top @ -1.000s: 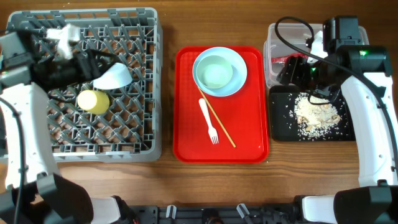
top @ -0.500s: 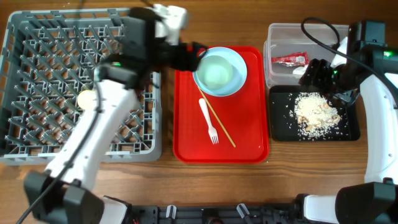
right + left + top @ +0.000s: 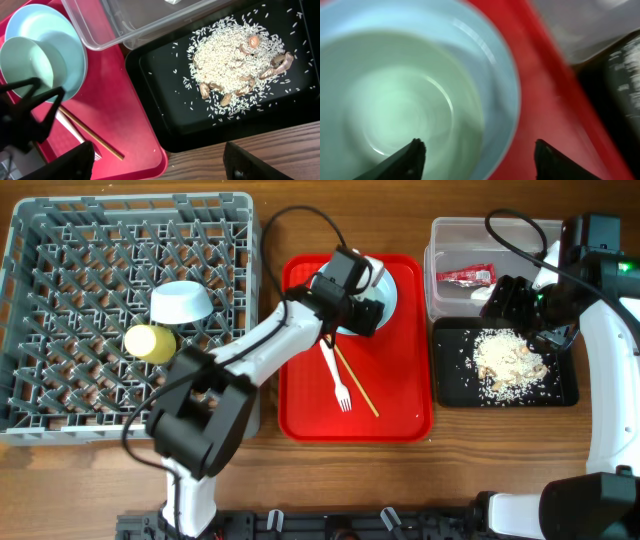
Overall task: Sort waste into correct bins and load items into the dishwasher rack
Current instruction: 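Reach the left gripper to the red tray and grasp the green bowl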
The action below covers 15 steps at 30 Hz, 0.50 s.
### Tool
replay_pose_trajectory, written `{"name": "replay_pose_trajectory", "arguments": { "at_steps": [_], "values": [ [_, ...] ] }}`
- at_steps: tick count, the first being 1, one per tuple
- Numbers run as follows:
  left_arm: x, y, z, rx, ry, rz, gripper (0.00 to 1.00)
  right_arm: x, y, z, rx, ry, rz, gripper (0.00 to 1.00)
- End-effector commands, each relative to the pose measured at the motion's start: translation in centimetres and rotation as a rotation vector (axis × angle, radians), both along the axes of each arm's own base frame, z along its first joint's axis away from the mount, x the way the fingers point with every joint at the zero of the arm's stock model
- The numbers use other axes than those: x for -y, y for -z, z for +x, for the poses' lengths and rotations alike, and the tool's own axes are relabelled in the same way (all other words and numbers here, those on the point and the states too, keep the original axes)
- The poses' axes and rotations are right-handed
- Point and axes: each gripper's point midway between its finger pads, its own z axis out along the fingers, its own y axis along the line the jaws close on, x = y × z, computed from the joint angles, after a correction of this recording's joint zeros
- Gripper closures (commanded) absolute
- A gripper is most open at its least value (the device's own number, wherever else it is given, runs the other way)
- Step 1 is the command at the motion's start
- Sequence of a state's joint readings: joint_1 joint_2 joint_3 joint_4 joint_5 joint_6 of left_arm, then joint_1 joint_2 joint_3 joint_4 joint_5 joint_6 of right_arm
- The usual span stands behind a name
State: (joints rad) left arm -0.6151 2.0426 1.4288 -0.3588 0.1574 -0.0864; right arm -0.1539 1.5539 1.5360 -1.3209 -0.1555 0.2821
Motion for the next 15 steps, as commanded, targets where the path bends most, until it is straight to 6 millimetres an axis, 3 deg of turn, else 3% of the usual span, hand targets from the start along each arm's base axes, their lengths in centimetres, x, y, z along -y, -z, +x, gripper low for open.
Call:
{"name": "replay_pose_trajectory", "arguments": {
  "at_steps": [1, 5, 9, 15],
  "values": [
    [-0.8, 2.2, 0.2, -0.019, -0.023, 0.052, 0.48, 0.4, -0.3, 0.2, 0.011, -0.014, -0.020, 0.17],
    [-1.0, 2.5, 0.0, -0.030, -0.024, 0.064, 0.67, 0.4, -0.3, 0.2, 0.011, -0.014, -0.020, 0.17],
    [-1.9, 2.6, 0.5, -0.009, -0.054, 0.106, 0.93, 0.4, -0.3, 0.2, 0.010, -0.014, -0.020, 0.17],
    [-1.7, 1.8, 0.9, 0.020, -0.061, 0.094, 0.96, 0.3, -0.3, 0.2, 0.008, -0.014, -0.020, 0.17]
  ]
}}
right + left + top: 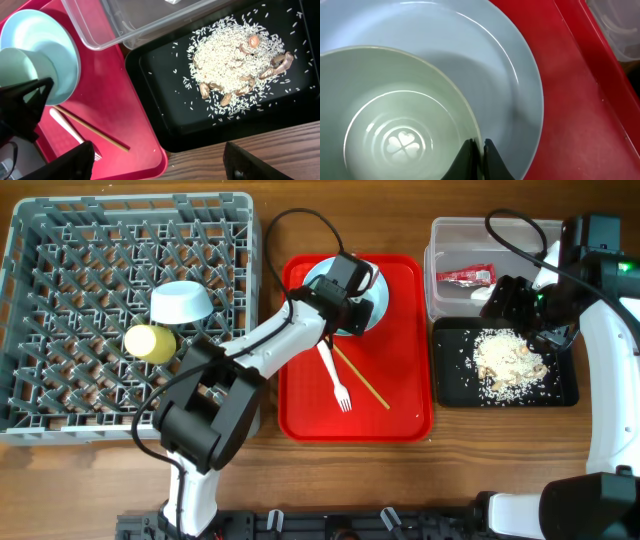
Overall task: Sort waste into correct bins and load items into the dishwasher rack
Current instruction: 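Reach the left gripper to the red tray and grasp the green bowl, then carry the green bowl into the dish rack and release it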
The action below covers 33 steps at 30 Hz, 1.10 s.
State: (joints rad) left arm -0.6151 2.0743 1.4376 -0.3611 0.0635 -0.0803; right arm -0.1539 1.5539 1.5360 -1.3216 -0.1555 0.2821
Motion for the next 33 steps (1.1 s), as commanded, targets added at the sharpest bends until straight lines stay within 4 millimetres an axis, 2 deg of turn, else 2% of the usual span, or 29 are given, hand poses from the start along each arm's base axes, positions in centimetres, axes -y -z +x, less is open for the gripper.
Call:
{"name": "replay_pose_trajectory", "arguments": {
  "at_steps": [1, 4, 9, 13, 15, 18, 21, 24, 27, 30, 33],
  "values": [
    [-0.4, -0.3, 0.0, 0.004, -0.015, 0.006, 0.96, 0.3, -0.3, 0.2, 0.008, -0.014, -0.020, 0.17],
    [-0.3, -2.3, 0.3, 0.040, -0.015, -0.020, 0.96, 0.3, -0.3, 0.2, 0.008, -0.014, -0.020, 0.17],
    [-1.3, -8.4, 1.1, 0.135, -0.048, -0.091, 0.96, 0.3, -0.3, 0.1, 0.005, -0.014, -0.019, 0.17],
    [-4.4, -14.2, 2.5, 0.206, -0.139, -0.189, 0.96, 0.3, -0.3, 0.0, 0.001, -0.014, -0.018, 0.17],
    [-5.7, -16.3, 2.9, 0.220, -0.142, -0.247, 0.96, 0.3, -0.3, 0.0, 0.002, -0.014, -0.019, 0.17],
    [-8.7, -19.4, 3.4, 0.200, -0.115, -0.397, 0.96, 0.3, -0.3, 0.0, 0.002, -0.014, -0.019, 0.17],
    [-11.4, -20.7, 3.5, 0.147, -0.078, -0.532, 0.96, 0.3, -0.3, 0.0, 0.002, -0.014, -0.019, 0.17],
    [-14.6, -20.9, 3.9, 0.099, -0.066, -0.637, 0.96, 0.3, -0.3, 0.1, 0.003, -0.014, -0.019, 0.17],
    [-17.9, -20.3, 4.5, 0.059, -0.085, -0.713, 0.96, 0.3, -0.3, 0.0, 0.002, -0.014, -0.018, 0.17],
    [-20.2, -19.2, 4.7, -0.003, -0.082, -0.804, 0.96, 0.3, -0.3, 0.0, 0.001, -0.013, -0.018, 0.18],
    [-21.6, -17.9, 4.8, -0.058, -0.069, -0.886, 0.96, 0.3, -0.3, 0.0, 0.001, -0.013, -0.017, 0.18]
  ]
}}
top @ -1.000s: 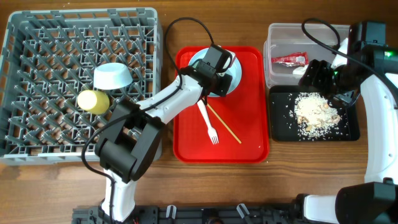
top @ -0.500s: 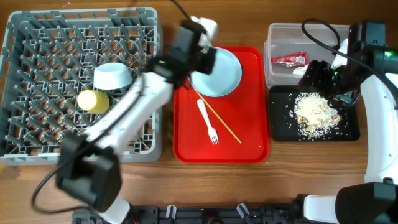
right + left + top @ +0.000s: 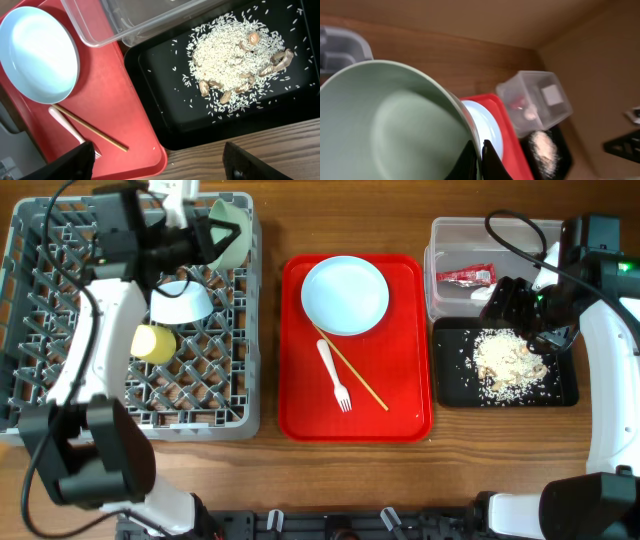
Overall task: Sort waste into correct bins and load items into the dishwasher rack
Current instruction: 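Carry the green bowl into the dish rack and release it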
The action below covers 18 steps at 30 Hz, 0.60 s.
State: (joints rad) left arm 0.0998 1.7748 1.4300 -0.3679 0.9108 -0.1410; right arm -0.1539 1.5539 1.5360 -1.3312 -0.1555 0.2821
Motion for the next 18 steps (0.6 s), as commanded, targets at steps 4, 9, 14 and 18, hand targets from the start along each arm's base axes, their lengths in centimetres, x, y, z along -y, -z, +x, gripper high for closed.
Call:
{"name": "replay_pose_trajectory", "arguments": {
  "at_steps": [4, 9, 14, 18],
  "values": [
    [-2.0, 2.7, -0.6, -0.088, 0.141, -0.263, 0.96, 0.3, -0.3, 0.2, 0.008, -0.014, -0.018, 0.18],
    [-4.1, 4.0, 0.1, -0.108, 0.113, -0.307, 0.96, 0.3, -0.3, 0.1, 0.004, -0.014, -0.018, 0.18],
    [-5.7, 5.1, 0.5, -0.115, 0.082, -0.314, 0.96, 0.2, -0.3, 0.1, 0.004, -0.014, -0.013, 0.18],
    [-6.8, 6.0, 0.8, -0.123, 0.058, -0.319, 0.96, 0.2, -0.3, 0.0, 0.001, -0.015, -0.010, 0.18]
  ]
}}
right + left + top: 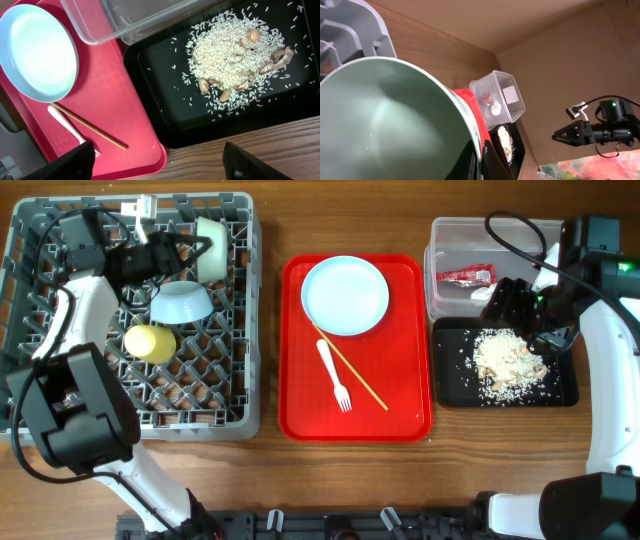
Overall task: Sort waste into correct bins and load items into the dishwasher rack
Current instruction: 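Carry the green bowl into the dish rack and release it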
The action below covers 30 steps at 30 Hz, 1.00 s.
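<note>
A pale green bowl (211, 233) stands on edge over the far right part of the grey dish rack (60, 380). My left gripper (193, 240) is shut on its rim. In the left wrist view the bowl (385, 125) fills the left side, and the gripper (481, 150) pinches its rim. Whether the bowl touches the rack cannot be told. My right gripper (515, 300) hovers open over the black tray of rice scraps (510, 365), with nothing between its fingers (75, 160). A light blue plate (345, 295), a white fork (333, 375) and a chopstick (358, 378) lie on the red tray (400, 410).
In the rack sit an upturned pale bowl (180, 302) and a yellow cup (150, 342). A clear bin (470, 235) at the far right holds a red wrapper (465, 276). The black tray sits right beside the red tray's right edge.
My left gripper has moved a little left and lower with the green bowl, which now appears smaller and more on edge over the rack. The right arm has not moved.
My left gripper stood open around the rim of the green bowl, which sat on the blue plate. Then it was shut on the rim. Later it held the bowl above the rack's far right corner, and now lower over the rack.
</note>
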### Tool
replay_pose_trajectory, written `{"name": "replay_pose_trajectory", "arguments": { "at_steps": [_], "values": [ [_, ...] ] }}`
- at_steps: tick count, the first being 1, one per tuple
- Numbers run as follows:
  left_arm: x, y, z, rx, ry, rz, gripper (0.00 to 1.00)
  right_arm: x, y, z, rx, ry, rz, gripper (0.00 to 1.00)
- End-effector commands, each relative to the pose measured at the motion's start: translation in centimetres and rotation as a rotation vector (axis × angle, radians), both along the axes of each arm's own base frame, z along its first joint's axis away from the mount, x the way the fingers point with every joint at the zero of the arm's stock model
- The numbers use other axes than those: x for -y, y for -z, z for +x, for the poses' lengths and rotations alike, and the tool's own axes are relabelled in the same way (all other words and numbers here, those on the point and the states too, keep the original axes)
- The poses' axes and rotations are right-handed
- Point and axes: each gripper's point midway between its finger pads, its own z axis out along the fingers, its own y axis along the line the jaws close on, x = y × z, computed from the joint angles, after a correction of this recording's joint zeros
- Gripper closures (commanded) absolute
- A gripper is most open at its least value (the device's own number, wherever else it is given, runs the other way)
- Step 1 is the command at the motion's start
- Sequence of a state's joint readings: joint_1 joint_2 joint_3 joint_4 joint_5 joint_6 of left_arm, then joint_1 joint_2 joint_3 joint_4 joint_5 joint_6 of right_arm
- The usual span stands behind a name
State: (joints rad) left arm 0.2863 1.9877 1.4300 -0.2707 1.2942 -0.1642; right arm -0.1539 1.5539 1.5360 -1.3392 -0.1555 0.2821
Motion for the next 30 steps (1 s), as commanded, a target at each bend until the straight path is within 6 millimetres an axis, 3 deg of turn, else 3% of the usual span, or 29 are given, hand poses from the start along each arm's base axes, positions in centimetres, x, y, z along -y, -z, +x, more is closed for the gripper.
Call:
{"name": "replay_pose_trajectory", "arguments": {
  "at_steps": [1, 6, 13, 15, 17, 20, 21, 25, 30],
  "values": [
    [-1.3, 2.1, 0.3, -0.053, -0.024, -0.023, 0.93, 0.2, -0.3, 0.2, 0.009, -0.015, -0.011, 0.18],
    [-2.9, 3.1, 0.6, -0.062, -0.057, -0.023, 0.90, 0.2, -0.3, 0.1, 0.005, -0.016, -0.010, 0.18],
    [-6.9, 3.7, 1.0, -0.073, -0.166, 0.014, 0.88, 0.1, -0.3, 0.0, 0.003, -0.016, -0.007, 0.18],
    [-8.1, 3.7, 0.8, -0.092, -0.194, -0.003, 0.78, 0.1, -0.3, 0.0, 0.001, -0.017, -0.006, 0.18],
    [-9.1, 3.5, 0.6, -0.108, -0.213, -0.028, 0.62, 0.1, -0.3, 0.0, 0.001, -0.017, -0.006, 0.18],
    [-10.5, 2.6, -0.2, -0.089, -0.209, -0.078, 0.24, 0.1, -0.3, 0.1, 0.005, -0.016, -0.007, 0.18],
    [-11.0, 2.3, -0.4, -0.091, -0.212, -0.095, 0.00, 0.1, -0.3, 0.1, 0.006, -0.016, -0.007, 0.18],
    [-13.1, 1.5, -1.0, -0.108, -0.260, -0.121, 0.00, 0.1, -0.3, 0.1, 0.005, -0.016, -0.007, 0.18],
    [-15.0, -1.8, -1.7, -0.040, -0.329, -0.059, 0.00, 0.1, -0.3, 0.1, 0.006, -0.017, -0.007, 0.18]
  ]
}}
